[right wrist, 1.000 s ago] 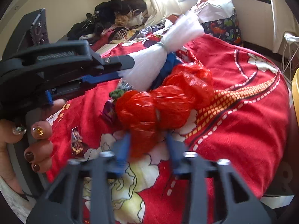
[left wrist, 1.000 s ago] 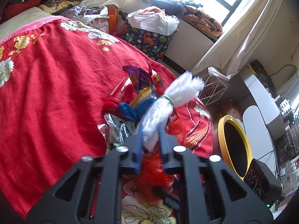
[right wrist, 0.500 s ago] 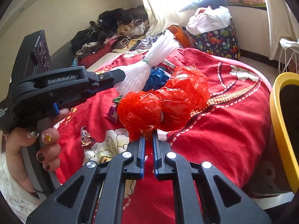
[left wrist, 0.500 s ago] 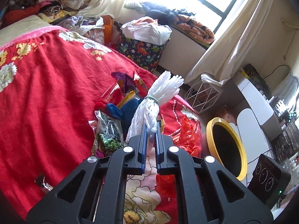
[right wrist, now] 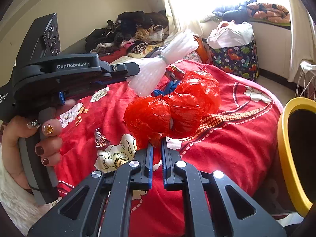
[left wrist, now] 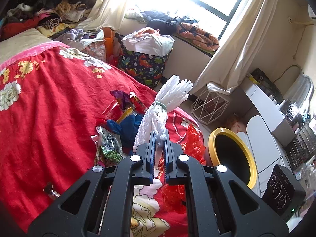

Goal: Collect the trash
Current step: 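Carry the foam-net bundle and red bag with both tools over the bin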

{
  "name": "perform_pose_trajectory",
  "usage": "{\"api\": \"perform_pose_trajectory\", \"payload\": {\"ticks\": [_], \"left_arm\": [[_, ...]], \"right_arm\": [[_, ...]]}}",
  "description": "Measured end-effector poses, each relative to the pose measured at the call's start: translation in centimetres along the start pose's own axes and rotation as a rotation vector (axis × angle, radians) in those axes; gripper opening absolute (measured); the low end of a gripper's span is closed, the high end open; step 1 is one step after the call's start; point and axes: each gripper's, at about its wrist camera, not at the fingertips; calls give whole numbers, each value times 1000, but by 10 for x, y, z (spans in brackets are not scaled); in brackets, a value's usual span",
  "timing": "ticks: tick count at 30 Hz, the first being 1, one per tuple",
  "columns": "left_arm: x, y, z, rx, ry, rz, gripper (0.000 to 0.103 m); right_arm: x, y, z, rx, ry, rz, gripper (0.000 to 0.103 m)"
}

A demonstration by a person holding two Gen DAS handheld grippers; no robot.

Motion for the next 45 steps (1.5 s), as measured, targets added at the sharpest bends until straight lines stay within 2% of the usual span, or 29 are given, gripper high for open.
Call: {"api": "perform_pose_trajectory", "payload": {"ticks": [29, 45], "left_arm": [[-3, 7, 34, -10, -72, 16, 4], [-8, 0, 59, -34, -125, 4, 4]], "right_arm": [[9, 42, 23, -70, -33, 95, 7], [5, 64, 56, -129, -105, 137, 7]]}}
Point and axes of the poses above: each gripper's, at about its wrist camera, not at the fingertips, and y roughly against the way its jaws point, z to its right, x to its top, and after that the axes turned 3 degrees about -x, right-handed
